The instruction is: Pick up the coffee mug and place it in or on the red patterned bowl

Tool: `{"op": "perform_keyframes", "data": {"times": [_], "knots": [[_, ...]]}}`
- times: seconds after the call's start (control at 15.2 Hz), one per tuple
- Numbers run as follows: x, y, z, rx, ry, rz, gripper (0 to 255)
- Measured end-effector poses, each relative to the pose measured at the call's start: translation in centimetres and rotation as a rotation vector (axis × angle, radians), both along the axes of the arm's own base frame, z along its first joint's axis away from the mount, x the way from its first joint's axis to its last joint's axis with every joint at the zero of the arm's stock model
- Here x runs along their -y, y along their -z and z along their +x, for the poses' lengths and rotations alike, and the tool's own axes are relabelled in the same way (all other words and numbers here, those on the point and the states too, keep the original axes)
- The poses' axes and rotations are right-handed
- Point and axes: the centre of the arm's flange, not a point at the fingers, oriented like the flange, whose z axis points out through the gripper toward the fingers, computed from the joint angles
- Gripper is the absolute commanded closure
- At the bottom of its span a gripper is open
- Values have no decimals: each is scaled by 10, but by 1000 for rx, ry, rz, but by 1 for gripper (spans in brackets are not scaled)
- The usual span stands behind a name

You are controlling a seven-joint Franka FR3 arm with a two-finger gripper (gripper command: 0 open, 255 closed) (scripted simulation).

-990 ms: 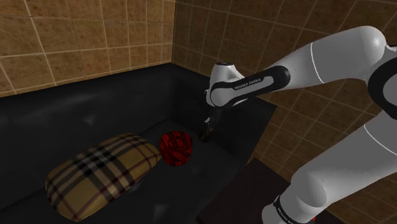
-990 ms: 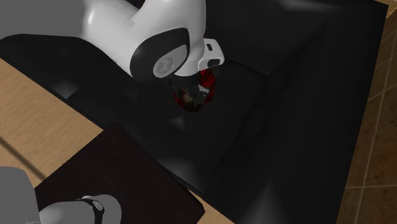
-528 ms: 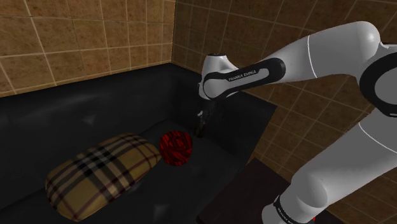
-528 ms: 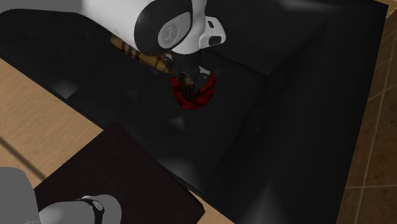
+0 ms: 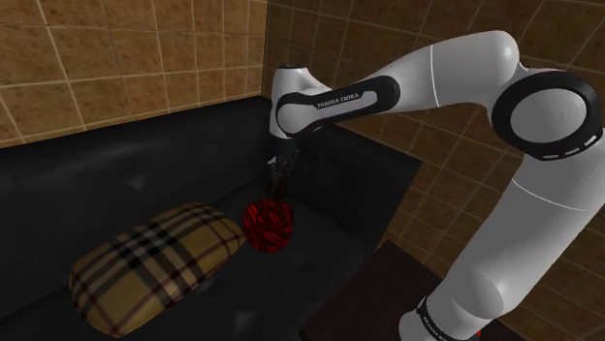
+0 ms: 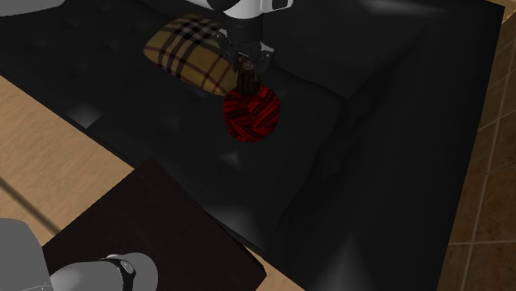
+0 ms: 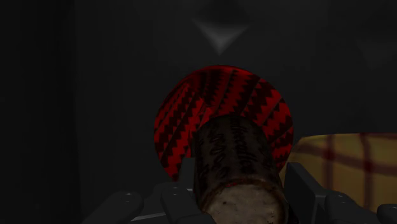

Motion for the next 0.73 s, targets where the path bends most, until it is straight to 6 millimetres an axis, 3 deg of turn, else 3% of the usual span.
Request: {"op": "perform_keyframes", "data": {"times": [0.73], "knots": [[-5, 52, 6, -1, 2, 0, 255]]}}
